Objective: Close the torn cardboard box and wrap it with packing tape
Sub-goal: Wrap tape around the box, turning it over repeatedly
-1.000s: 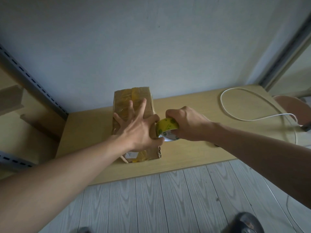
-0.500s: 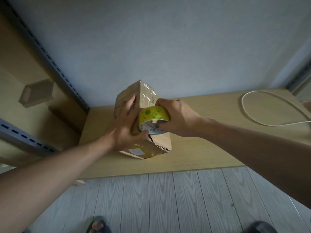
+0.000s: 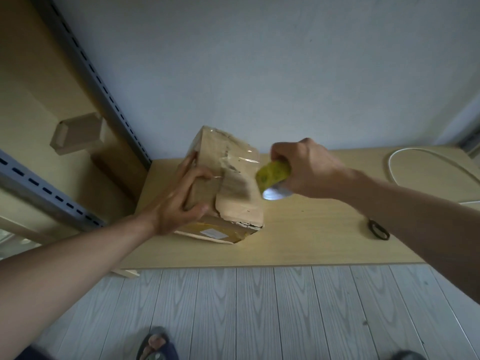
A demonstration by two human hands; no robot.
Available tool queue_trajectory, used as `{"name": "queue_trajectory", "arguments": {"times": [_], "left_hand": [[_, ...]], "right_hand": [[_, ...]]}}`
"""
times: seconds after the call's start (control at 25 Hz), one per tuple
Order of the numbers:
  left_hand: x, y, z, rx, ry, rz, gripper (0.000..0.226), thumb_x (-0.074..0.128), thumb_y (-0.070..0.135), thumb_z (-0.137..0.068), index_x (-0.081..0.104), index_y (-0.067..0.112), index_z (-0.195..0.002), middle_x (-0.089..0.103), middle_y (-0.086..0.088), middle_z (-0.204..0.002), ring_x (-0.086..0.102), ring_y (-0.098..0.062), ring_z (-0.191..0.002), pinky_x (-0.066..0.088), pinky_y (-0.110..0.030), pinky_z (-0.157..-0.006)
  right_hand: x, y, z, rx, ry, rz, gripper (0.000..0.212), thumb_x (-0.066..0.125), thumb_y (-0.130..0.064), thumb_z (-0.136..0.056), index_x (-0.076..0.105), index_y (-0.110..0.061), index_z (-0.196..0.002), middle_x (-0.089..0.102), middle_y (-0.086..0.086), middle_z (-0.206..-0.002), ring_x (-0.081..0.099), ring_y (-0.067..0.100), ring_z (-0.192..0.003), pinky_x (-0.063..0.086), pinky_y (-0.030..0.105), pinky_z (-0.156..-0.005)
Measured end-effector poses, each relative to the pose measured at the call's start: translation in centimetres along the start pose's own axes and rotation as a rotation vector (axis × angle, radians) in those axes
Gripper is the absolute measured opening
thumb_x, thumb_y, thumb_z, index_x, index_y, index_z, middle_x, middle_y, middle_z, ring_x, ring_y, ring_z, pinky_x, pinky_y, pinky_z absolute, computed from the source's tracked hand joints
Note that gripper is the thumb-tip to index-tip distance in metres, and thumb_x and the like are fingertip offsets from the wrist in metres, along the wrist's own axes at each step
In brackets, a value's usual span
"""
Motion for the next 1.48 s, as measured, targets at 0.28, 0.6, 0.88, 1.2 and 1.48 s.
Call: {"name": "queue_trajectory", "arguments": {"times": [0.28, 0.6, 0.88, 1.2, 1.48], "left_hand": [[0.1, -2.1, 2.0, -0.135, -0.102, -0.134, 0.078, 0.042, 0.073, -0.076, 0.026, 0.036, -0.142, -0.008, 0.01, -0.164, 0.03, -0.011, -0.139, 0.037, -0.039, -0.104], [2.0, -3.9, 2.9, -0.121, -0.159, -0.122, 0.078, 0.045, 0.073, -0.084, 0.019, 0.038, -0.149, -0.009, 0.006, -0.168, -0.007, 0.002, -0.151, 0.026, -0.039, -0.115], [2.3, -3.9, 3.2, -0.127, -0.155, -0.09, 0.074, 0.043, 0.073, -0.086, 0.016, 0.044, -0.149, -0.015, 0.007, -0.168, -0.011, -0.001, -0.153, 0.026, -0.041, -0.117], [2.1, -3.3, 3.3, -0.171, -0.186, -0.108, 0.074, 0.04, 0.078, -0.082, 0.011, 0.053, -0.145, -0.019, 0.022, -0.162, 0.011, -0.008, -0.149, 0.032, -0.034, -0.104], [2.0, -1.8, 2.2, 0.047, -0.138, -0.482, 0.075, 0.028, 0.069, -0.092, 0.033, 0.018, -0.147, -0.008, -0.012, -0.169, 0.002, -0.028, -0.157, -0.003, -0.067, -0.118]], "right_hand": [[4.0, 2.6, 1.0, -0.044, -0.042, 0.129, 0.016, 0.066, -0.029, -0.081, 0.054, -0.018, -0.081, 0.05, -0.004, -0.059, 0.053, 0.028, -0.055, 0.033, 0.025, -0.048], [3.8, 2.4, -0.4, -0.102, -0.049, 0.254, 0.019, 0.063, -0.022, -0.078, 0.044, -0.024, -0.079, 0.048, -0.003, -0.059, 0.048, 0.026, -0.054, 0.025, 0.025, -0.048], [3.2, 2.5, -0.7, -0.174, -0.119, 0.461, 0.024, 0.065, -0.023, -0.079, 0.041, -0.024, -0.08, 0.05, -0.005, -0.065, 0.052, 0.024, -0.057, 0.032, 0.026, -0.049], [5.3, 3.0, -1.1, -0.168, -0.209, 0.599, 0.021, 0.061, -0.02, -0.085, 0.041, -0.027, -0.087, 0.047, -0.006, -0.071, 0.05, 0.023, -0.062, 0.037, 0.027, -0.056], [6.7, 3.5, -0.9, -0.057, -0.273, 0.526, 0.013, 0.061, -0.021, -0.086, 0.049, -0.023, -0.089, 0.055, -0.006, -0.075, 0.055, 0.021, -0.067, 0.035, 0.026, -0.057]]}}
Point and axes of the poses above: each hand's wrist, its own z-axis away from the middle knuckle, its own x-axis out of the palm, y = z × x, the point moved 5 cm from there along -z, towards the middle knuckle
